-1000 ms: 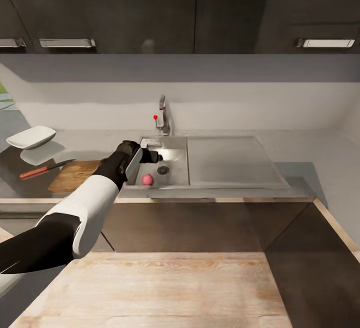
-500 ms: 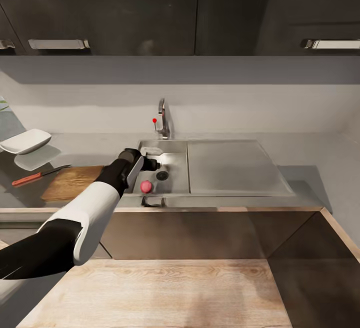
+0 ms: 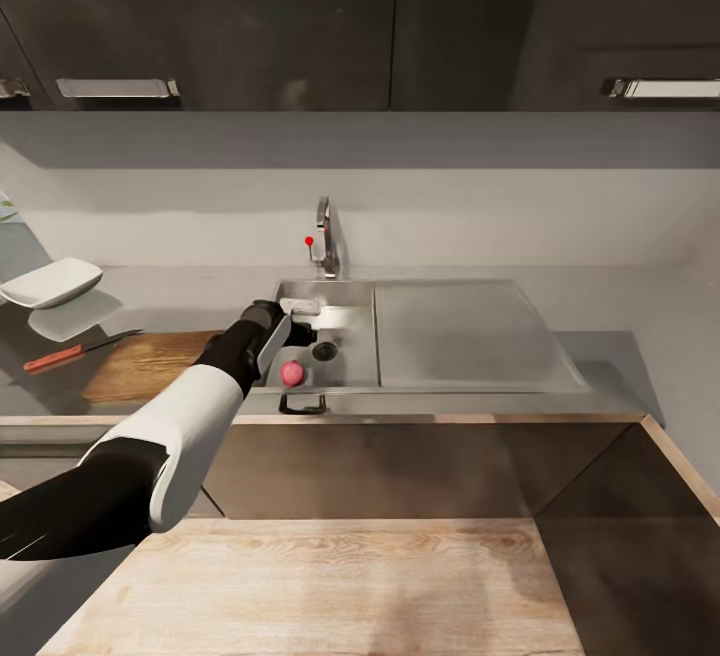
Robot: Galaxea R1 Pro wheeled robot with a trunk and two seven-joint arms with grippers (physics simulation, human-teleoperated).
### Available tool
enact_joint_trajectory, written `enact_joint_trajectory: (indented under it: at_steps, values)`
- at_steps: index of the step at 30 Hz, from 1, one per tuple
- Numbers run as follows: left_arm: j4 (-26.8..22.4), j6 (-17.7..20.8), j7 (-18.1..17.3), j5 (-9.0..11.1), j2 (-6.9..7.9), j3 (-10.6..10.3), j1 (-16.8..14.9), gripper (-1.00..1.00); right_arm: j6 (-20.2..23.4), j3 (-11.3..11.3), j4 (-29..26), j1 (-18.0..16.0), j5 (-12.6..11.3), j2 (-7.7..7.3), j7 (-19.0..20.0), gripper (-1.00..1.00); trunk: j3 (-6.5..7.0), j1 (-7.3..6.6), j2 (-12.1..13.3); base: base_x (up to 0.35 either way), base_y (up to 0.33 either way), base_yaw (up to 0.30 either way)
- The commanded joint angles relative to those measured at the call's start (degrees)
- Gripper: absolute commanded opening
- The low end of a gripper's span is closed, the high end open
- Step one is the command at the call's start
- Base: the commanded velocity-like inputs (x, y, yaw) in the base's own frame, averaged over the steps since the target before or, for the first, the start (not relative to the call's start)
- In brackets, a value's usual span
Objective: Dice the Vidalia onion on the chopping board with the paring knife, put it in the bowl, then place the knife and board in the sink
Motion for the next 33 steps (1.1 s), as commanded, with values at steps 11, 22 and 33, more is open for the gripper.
enact_joint_trajectory:
  at_steps: [11,22,33]
  values:
    - [1.81,0.23,0.37,0.43,0.03,-0.31,-0.04,1.00,-0.11,0.31,-0.08,-0.02,-0.45,-0.09,-0.35,1.00,-0.88,0.03,-0.11,0.000,0.000,0.000]
    - [3.58,0.18,0.30,0.43,0.09,-0.31,-0.04,1.00,-0.09,0.31,-0.08,-0.02,-0.49,-0.09,-0.35,1.00,-1.91,0.03,-0.11,0.138,0.000,0.000]
    - [4.79,0.16,0.25,0.43,0.05,-0.31,-0.04,1.00,-0.09,0.31,-0.08,-0.02,-0.45,-0.09,-0.35,1.00,-2.95,0.03,-0.11,0.031,0.000,0.000]
